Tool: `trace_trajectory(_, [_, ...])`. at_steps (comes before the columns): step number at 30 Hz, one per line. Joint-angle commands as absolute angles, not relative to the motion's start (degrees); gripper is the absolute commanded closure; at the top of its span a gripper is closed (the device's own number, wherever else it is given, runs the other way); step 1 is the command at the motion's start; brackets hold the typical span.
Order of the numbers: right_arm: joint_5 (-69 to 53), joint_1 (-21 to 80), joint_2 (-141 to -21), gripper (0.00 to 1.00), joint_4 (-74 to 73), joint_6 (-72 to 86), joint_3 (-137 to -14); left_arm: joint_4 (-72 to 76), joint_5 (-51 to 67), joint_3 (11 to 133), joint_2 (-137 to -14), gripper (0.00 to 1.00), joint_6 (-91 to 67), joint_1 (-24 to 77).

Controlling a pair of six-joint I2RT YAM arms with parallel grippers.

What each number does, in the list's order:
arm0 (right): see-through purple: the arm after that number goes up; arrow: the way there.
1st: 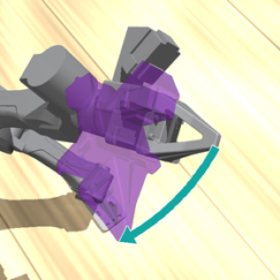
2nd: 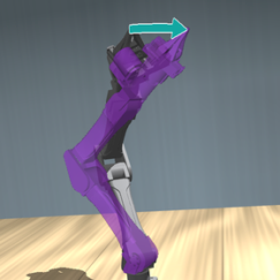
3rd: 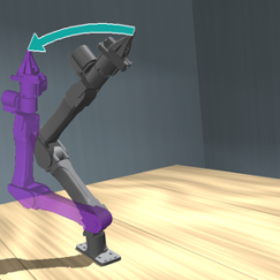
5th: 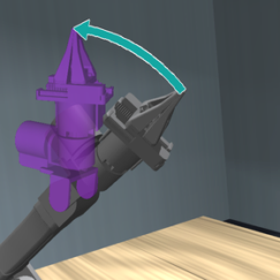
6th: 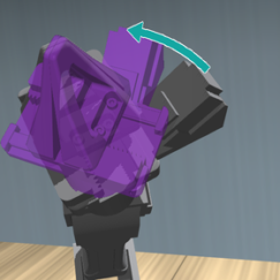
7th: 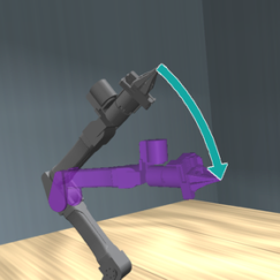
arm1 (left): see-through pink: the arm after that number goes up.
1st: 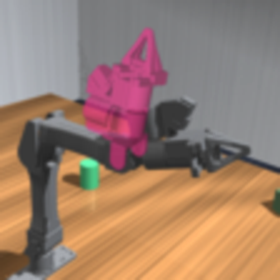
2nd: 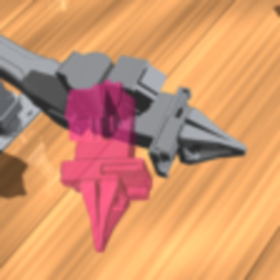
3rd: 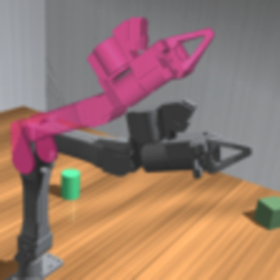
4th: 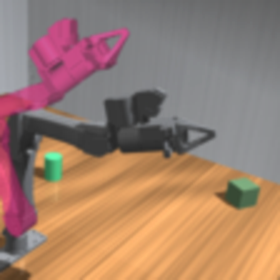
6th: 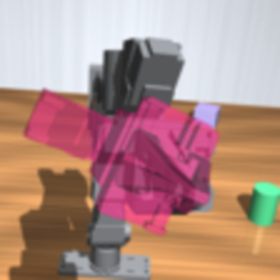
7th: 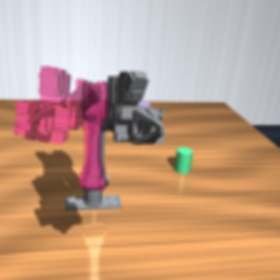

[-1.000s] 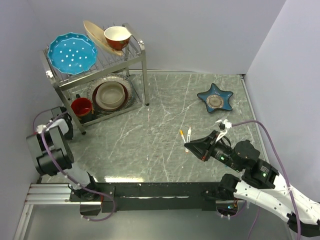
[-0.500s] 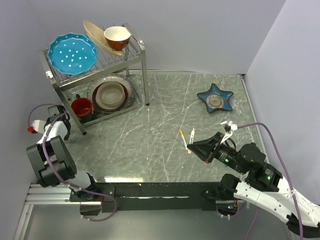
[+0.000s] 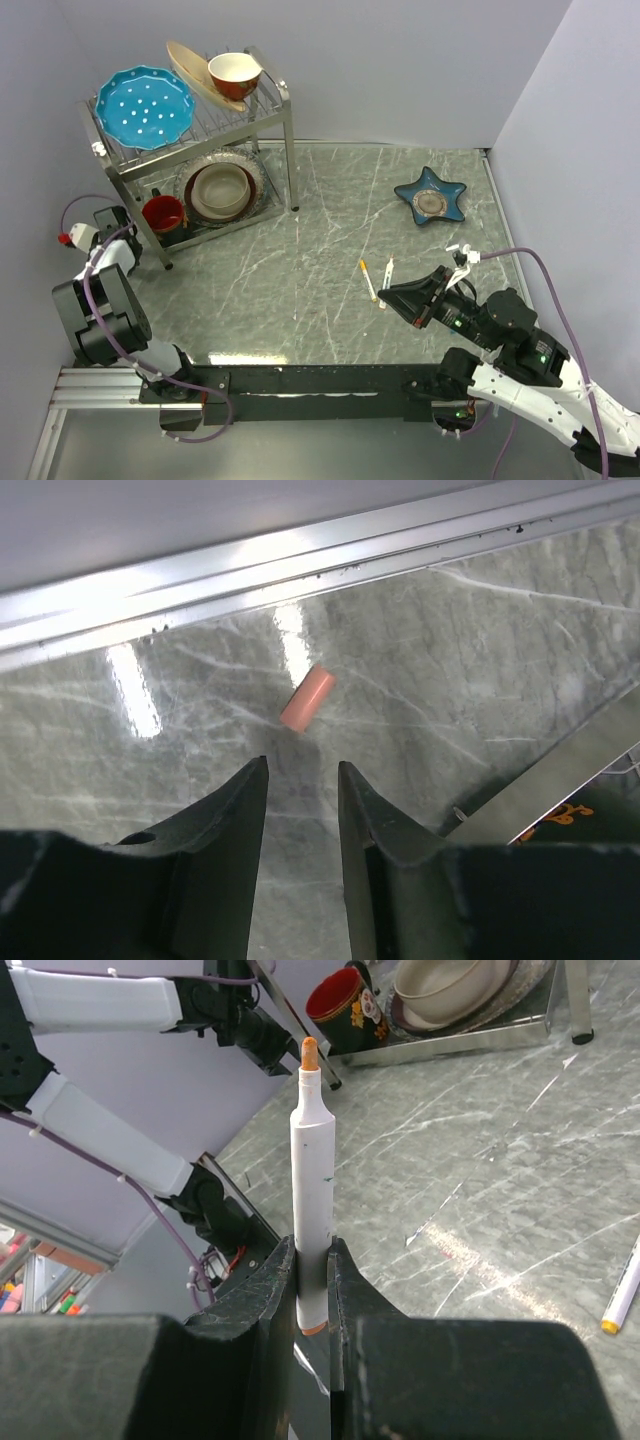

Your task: Insert the pens into the pen caps

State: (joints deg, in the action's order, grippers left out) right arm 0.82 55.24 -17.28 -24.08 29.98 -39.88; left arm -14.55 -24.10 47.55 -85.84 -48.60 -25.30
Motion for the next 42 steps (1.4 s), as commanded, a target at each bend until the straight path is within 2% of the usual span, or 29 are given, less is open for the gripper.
trace_trajectory(1, [1.84, 55.55, -15.21, 1.0, -23.11, 29.36, -40.96, -13.45, -22.86, 51.15, -86.05, 0.59, -42.46, -25.84])
trace_trajectory(5, [1.5, 55.55, -15.29, 1.0, -24.08, 29.0, -41.31, -14.23, -22.32, 52.55, -86.48, 0.58, -41.49, -27.16])
trace_trajectory(35, [4.31, 55.46, -12.57, 1.0, -27.69, 27.86, -43.42, -13.88, -23.73, 56.6, -99.75, 0.65, -37.97, -27.33])
trace_trajectory(38, [4.39, 55.46, -12.66, 1.0, -27.69, 27.95, -43.33, -14.15, -24.08, 57.04, -100.63, 0.67, -38.05, -27.42])
trace_trajectory(42, [4.57, 55.46, -12.48, 1.0, -27.51, 28.04, -43.42, -15.46, -23.91, 56.87, -100.64, 0.8, -38.76, -27.51])
